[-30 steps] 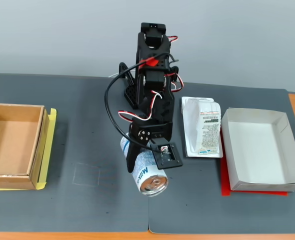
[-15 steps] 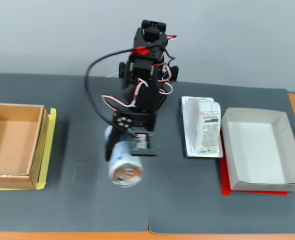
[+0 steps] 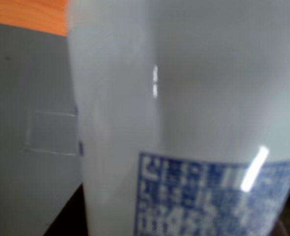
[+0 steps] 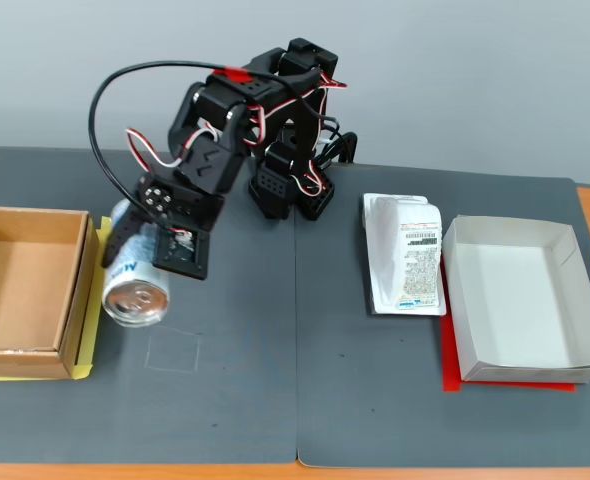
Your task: Pick the can and put it in the brown box
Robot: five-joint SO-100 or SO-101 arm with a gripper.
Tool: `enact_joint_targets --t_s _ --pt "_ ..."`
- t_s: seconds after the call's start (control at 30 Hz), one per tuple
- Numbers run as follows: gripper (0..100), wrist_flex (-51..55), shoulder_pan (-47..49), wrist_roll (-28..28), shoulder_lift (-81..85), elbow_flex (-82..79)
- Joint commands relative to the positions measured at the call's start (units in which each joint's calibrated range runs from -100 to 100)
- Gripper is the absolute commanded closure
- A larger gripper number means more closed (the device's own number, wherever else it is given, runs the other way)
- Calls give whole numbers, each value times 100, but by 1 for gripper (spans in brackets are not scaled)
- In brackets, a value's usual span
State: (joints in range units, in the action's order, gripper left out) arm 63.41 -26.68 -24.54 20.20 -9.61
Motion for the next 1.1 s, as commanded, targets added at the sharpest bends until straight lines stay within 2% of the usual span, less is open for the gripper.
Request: enact_joint_targets --t_s 0.0,0.1,0.47,1.07 --pt "91 -88 -411 -490 34 355" --pt "91 -148 -671 -662 -381 644" --pt "91 -244 -1296 -672 -2372 2988" --pt "91 -252 -1727 -714 -4125 4626"
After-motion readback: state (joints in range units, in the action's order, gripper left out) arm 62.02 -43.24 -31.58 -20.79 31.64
